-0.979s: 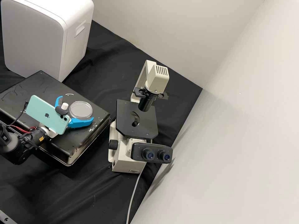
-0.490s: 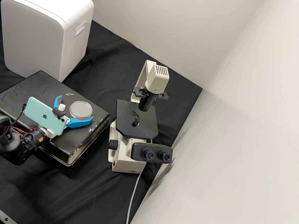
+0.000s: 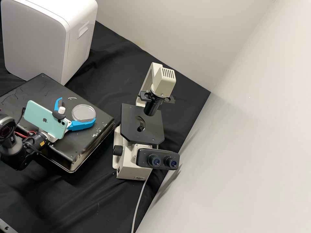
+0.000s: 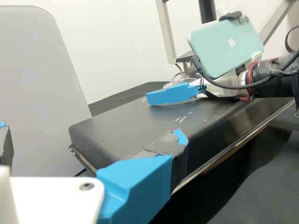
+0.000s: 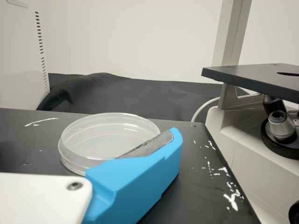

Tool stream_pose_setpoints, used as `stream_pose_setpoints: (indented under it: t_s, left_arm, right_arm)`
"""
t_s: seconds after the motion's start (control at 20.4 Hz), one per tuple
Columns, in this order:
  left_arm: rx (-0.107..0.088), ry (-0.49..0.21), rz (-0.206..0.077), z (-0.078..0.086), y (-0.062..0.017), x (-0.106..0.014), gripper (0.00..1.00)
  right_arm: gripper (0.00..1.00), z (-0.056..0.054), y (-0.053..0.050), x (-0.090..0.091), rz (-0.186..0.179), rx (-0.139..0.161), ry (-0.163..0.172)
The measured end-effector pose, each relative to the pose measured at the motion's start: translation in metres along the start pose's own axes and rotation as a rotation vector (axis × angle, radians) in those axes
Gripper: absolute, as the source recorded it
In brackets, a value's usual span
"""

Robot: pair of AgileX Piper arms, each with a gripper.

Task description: Place the petri dish on the microscope

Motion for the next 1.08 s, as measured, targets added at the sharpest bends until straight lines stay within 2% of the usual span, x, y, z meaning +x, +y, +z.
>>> stream_pose_setpoints:
  t_s: [0.73, 1.08]
  left_arm:
    - [0.001, 0.009, 0.0, -0.0014, 0.0, 0.0007, 1.0]
    - [0.007, 0.01, -0.007, -0.001, -0.0015, 0.0012, 1.0]
  right_arm:
    - [1.0, 0.0012, 0.0004, 0.008, 0.013, 0.003, -0.003]
    - [1.0, 0.0029, 0.0038, 0.0095, 0.046, 0.008, -0.027]
